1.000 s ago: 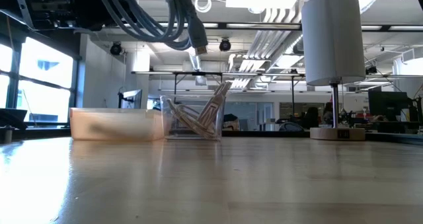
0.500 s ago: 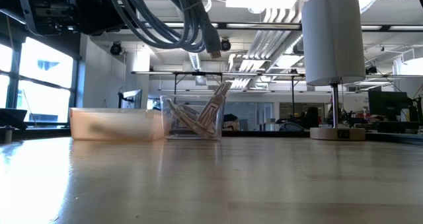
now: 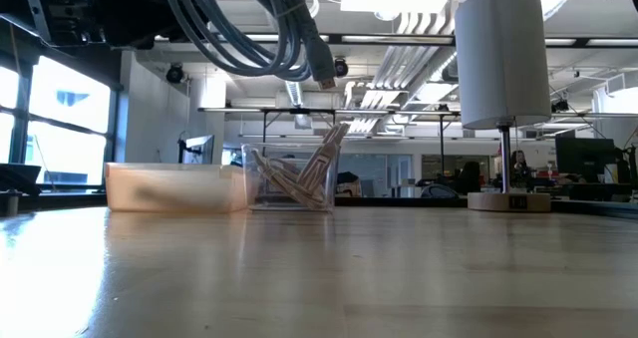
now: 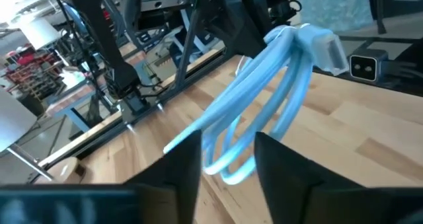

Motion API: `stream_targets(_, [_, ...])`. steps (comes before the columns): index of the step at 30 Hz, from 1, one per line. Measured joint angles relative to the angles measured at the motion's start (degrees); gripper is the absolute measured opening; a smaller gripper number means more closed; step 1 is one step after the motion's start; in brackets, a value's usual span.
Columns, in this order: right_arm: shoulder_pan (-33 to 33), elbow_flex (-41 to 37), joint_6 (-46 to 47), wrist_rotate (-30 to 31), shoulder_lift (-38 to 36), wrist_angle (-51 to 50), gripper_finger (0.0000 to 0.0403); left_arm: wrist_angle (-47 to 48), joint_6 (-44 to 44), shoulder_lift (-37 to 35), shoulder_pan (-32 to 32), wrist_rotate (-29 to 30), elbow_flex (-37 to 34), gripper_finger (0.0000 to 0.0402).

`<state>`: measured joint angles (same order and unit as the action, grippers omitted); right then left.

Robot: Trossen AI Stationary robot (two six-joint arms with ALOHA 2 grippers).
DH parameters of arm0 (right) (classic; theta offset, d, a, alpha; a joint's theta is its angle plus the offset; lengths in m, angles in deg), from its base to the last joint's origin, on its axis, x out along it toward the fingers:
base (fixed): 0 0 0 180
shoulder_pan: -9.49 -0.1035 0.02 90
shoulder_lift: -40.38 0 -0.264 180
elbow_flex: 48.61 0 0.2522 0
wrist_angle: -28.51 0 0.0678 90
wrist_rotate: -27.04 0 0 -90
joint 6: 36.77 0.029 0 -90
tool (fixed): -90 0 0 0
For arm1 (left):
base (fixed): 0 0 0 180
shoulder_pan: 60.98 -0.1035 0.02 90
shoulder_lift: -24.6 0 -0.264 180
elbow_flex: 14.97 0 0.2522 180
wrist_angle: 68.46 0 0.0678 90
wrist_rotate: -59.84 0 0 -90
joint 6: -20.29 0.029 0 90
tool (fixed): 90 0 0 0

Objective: Pick & Place USB Port
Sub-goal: Put the blue HDMI cable into the transparent bin

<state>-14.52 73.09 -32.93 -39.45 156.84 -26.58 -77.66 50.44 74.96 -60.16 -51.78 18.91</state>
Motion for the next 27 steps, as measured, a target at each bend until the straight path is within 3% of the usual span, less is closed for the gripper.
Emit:
stream_targets(5, [0.0, 0.0, -1.8, -2.8, 0.0, 2.0, 0.0009, 0.0, -0.4, 0.1, 0.0, -0.8, 0.0, 0.0197])
stream_targets(10, [0.7, 0.0, -4.2, -4.9, 0.0, 4.2, 0.0009, -0.2, -0.4, 0.1, 1.4, -3.3, 0.0, 0.0224])
stream_targets(23, [3.9, 0.0, -6.5, -11.7, 0.0, 8.6, 0.0009, -8.8, 5.3, 2.3, 11.4, -3.1, 0.0, 0.0227])
stream_targets(27, [4.1, -0.1, -6.7, -12.0, 0.0, 8.6, 0.0009, -9.0, 5.4, 5.0, 11.7, 0.9, 1.1, 0.0205])
